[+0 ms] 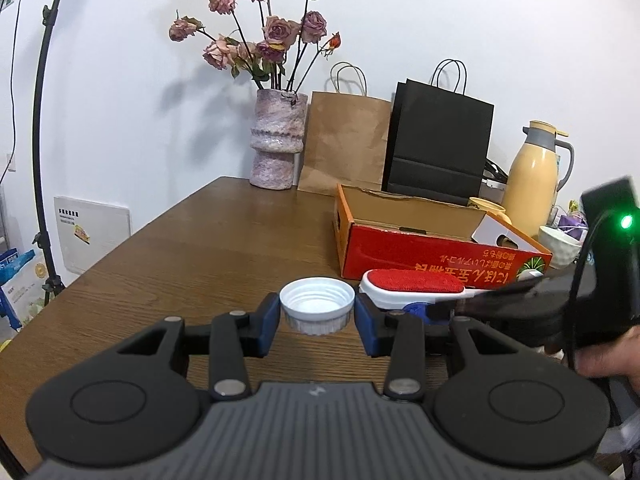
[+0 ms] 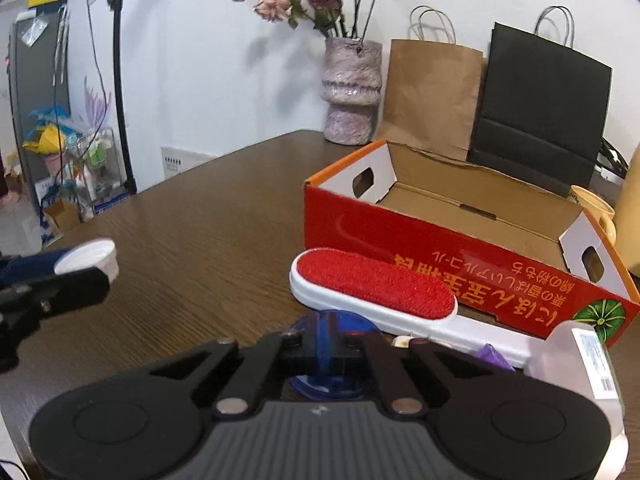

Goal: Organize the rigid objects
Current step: 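Grasp the large blue screw cap with the right gripper while the left holds the white cap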

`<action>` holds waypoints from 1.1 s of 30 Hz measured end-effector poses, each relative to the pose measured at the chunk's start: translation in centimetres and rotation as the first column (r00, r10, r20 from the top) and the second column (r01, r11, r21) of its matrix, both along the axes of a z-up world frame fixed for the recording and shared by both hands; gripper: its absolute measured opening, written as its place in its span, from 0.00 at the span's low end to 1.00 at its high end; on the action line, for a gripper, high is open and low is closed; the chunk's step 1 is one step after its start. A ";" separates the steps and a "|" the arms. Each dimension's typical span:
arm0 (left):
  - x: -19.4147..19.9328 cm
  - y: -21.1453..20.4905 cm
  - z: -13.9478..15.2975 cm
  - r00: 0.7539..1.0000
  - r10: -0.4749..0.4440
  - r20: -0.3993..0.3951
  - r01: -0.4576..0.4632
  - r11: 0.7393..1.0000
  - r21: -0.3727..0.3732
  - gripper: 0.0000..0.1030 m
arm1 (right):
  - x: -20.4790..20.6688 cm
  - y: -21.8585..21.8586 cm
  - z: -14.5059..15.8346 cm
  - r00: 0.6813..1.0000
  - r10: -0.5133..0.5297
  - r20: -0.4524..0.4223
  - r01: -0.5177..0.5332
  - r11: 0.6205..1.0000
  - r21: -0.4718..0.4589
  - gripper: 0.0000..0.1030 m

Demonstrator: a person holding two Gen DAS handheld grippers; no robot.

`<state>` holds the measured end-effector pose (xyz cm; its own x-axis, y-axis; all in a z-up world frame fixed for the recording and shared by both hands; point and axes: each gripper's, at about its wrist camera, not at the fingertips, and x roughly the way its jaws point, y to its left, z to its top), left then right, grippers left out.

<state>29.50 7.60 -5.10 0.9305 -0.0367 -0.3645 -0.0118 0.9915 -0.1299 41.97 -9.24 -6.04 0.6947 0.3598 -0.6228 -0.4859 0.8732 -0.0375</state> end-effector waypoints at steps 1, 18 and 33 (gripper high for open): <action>-0.1 0.0 0.0 1.000 0.001 0.003 0.000 1.000 -0.001 0.40 | -0.2 -0.2 -0.2 1.000 0.000 0.011 0.000 1.000 0.008 0.02; 0.2 -0.7 -0.6 1.000 -0.020 -0.020 0.020 1.000 0.017 0.40 | -0.1 -0.3 -1.2 0.999 0.009 0.053 -0.006 0.998 -0.067 0.43; 0.9 -1.2 -1.0 0.999 -0.039 -0.027 0.039 0.999 0.014 0.40 | 1.0 -0.9 -1.1 1.000 0.021 0.012 -0.021 0.999 -0.039 0.44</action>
<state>30.40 6.44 -6.09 0.9183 -0.0674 -0.3901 0.0239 0.9930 -0.1153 43.00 -10.12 -7.15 0.6947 0.3505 -0.6282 -0.5036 0.8605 -0.0769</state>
